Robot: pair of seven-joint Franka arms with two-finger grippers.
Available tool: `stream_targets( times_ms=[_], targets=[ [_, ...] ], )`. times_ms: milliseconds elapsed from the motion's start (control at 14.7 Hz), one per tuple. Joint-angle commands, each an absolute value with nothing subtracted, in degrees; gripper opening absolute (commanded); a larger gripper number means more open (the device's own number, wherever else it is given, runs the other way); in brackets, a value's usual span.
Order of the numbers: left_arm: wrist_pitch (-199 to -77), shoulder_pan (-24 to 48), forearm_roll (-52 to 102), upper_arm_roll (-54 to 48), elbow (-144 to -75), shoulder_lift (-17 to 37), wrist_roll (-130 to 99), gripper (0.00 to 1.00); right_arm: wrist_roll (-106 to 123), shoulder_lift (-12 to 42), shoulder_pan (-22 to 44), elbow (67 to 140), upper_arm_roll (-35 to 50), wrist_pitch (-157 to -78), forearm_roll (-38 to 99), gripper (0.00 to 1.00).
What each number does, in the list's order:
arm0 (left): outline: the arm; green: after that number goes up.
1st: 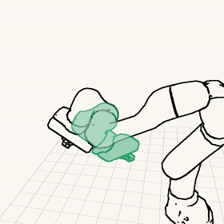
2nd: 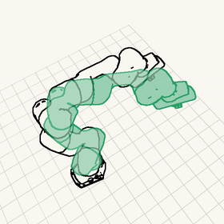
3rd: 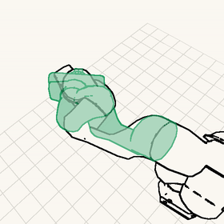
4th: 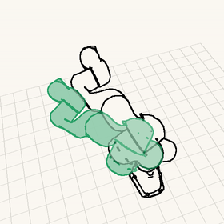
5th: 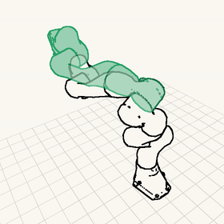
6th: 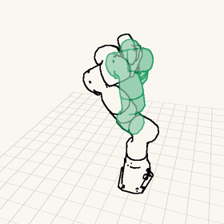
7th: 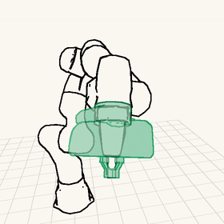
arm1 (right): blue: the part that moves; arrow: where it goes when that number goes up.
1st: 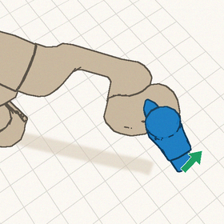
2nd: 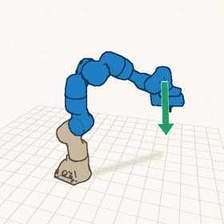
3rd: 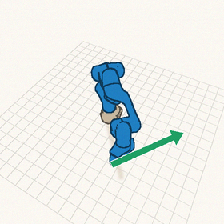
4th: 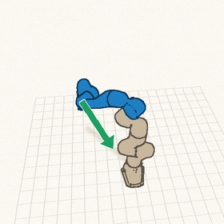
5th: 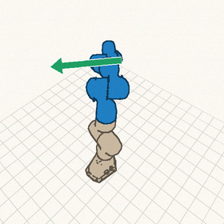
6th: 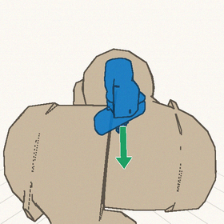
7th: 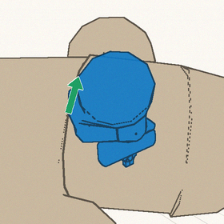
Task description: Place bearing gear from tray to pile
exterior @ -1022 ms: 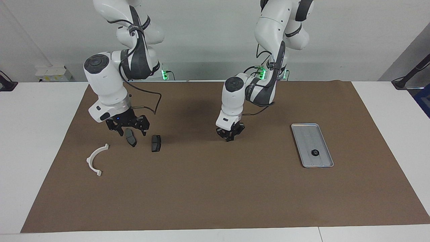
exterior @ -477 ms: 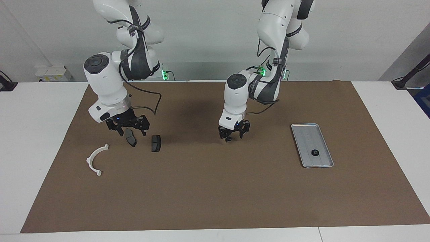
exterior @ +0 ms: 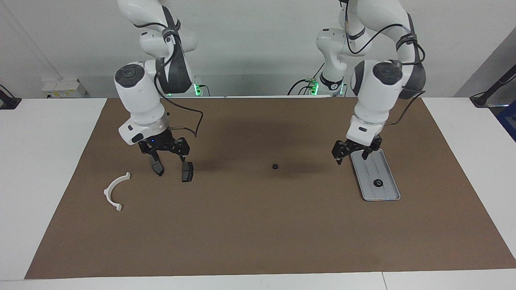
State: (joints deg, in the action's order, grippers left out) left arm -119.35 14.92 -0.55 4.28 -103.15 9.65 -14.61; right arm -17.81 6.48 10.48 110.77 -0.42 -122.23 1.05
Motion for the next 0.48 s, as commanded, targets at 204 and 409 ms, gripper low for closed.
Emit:
stream_targets(
  times_ms=[204,409],
  targets=[
    [-122.24,1.94,3.34,3.52,-103.44,12.91,6.23,1.0,-39.68,5.54,21.34,110.83,-0.18,-121.38,1.23,1.0],
    [-128.39,1.93,3.34,3.52,-105.9,15.99,7.47,1.0,-46.57,6.41,27.14,110.13,-0.18,-121.11,1.23,1.0]
  ],
)
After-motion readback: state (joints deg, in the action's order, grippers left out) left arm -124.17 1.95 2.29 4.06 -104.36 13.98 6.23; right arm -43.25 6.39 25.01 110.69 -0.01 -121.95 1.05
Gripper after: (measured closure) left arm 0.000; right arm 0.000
